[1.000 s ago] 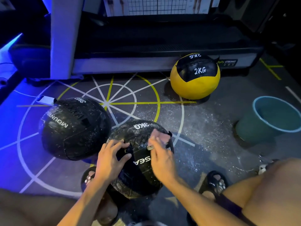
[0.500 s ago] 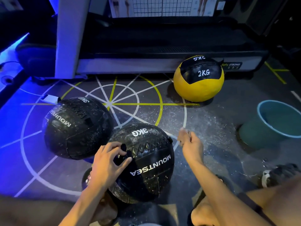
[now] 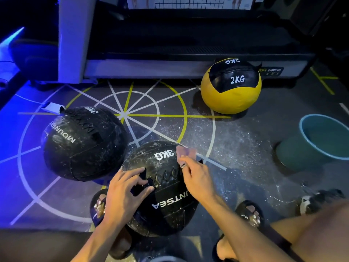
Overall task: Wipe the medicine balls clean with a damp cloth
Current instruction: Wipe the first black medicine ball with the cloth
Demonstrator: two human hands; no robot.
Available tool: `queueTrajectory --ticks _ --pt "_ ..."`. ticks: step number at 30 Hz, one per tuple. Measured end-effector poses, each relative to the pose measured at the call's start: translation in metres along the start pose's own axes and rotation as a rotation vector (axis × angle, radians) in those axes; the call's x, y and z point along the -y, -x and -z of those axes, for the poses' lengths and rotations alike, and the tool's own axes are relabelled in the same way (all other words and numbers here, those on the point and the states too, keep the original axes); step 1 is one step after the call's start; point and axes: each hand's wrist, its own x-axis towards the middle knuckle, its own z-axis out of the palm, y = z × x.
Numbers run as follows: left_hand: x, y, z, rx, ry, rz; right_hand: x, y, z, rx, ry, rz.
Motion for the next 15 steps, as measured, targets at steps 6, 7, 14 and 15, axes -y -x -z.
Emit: queueTrajectory --ticks 6,7,14,15 --pt "0.002 0.001 -0.001 -0.005 0.025 0.009 -0.039 -0.011 0.014 -0.048 0.071 -0.207" --pt "0.002 0.001 -0.003 -0.012 0.034 0.006 -0.022 -0.006 0.007 -0.038 0.013 -0.115" --pt "0.000 -0.004 -0.005 -0.017 0.048 -0.051 -0.012 0.005 -0.006 -0.012 0.112 0.259" --pt "-0.002 -0.003 -0.007 -0.020 0.052 -0.056 -0.023 -0.004 0.003 -0.037 0.151 0.132"
